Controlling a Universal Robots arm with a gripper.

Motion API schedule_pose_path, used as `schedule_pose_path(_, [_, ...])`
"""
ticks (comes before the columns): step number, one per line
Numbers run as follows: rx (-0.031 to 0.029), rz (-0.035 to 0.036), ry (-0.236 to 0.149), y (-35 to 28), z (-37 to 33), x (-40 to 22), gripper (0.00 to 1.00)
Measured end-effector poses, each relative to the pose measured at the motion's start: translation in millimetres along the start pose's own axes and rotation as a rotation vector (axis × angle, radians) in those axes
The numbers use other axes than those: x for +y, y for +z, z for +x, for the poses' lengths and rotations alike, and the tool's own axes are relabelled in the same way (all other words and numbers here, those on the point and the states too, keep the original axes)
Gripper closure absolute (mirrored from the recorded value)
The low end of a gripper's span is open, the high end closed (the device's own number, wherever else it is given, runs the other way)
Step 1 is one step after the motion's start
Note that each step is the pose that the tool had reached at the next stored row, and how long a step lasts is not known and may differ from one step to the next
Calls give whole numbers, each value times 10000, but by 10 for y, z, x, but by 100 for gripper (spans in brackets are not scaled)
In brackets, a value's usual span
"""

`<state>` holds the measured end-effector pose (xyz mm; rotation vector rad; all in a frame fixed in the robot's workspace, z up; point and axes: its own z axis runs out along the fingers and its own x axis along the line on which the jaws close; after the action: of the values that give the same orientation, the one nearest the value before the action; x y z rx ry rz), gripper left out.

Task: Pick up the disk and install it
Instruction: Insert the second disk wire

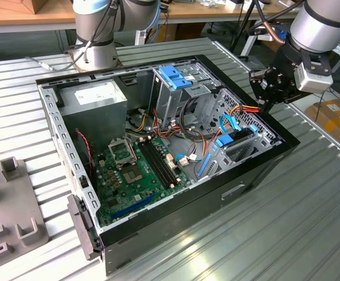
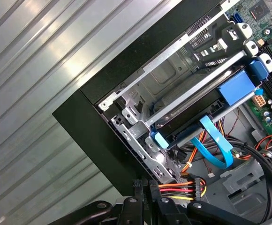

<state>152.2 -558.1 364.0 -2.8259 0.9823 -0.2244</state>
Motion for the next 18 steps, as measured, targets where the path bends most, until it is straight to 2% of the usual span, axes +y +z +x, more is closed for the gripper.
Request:
schedule_pose_path(2, [1, -1, 0, -20, 2, -4, 84])
schedule_pose_path(4, [0, 0, 0, -72, 7, -13, 84])
schedule_pose_path(9, [1, -1, 0, -84, 1, -10, 84])
schedule_pose_path(18, [0, 0, 0, -117, -149, 107, 84])
